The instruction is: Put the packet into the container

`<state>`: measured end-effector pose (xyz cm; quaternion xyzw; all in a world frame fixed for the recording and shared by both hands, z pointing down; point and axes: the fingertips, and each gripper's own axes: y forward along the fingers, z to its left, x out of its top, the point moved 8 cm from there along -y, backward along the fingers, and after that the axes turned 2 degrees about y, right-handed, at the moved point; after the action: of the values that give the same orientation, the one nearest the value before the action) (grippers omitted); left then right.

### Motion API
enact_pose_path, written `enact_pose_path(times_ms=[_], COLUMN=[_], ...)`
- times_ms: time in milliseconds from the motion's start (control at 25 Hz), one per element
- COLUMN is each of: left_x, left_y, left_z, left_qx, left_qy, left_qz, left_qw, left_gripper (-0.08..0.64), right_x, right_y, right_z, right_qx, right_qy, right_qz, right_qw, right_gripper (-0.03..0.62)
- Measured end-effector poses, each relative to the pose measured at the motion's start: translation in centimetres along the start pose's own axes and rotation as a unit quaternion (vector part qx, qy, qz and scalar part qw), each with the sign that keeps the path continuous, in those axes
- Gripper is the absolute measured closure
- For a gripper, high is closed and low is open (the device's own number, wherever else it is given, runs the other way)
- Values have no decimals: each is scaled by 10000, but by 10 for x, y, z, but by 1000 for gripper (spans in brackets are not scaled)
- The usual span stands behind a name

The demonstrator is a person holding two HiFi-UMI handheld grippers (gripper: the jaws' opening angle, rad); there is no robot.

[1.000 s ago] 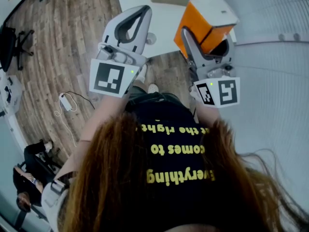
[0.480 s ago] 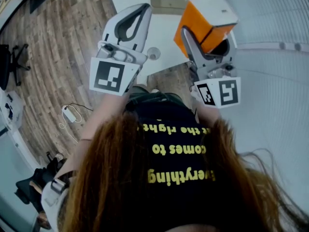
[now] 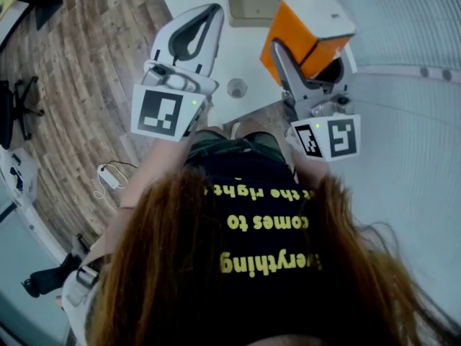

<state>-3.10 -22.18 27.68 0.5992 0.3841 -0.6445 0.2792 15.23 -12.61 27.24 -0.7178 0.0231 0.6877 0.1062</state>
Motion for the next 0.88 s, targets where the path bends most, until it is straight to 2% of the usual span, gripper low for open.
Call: enact_pose_path(times_ms=[360, 720, 880], left_x=[8, 23, 20], left_y=[14, 13, 26], left_z=[38, 44, 34], left_qx=[188, 588, 687], left_qy=[93, 57, 132], left_qz=[66, 10, 50], left_qw=[9998, 9983, 9975], left_gripper=[558, 558, 558], right_x=[3, 9, 9], right_y=[49, 68, 73], right_z=[-2, -12, -33], right_qx=[170, 511, 567], right_qy=[82, 162, 208], right_qz=[51, 97, 95], right_qw=[9998, 9985, 9981], right_gripper=[224, 224, 224])
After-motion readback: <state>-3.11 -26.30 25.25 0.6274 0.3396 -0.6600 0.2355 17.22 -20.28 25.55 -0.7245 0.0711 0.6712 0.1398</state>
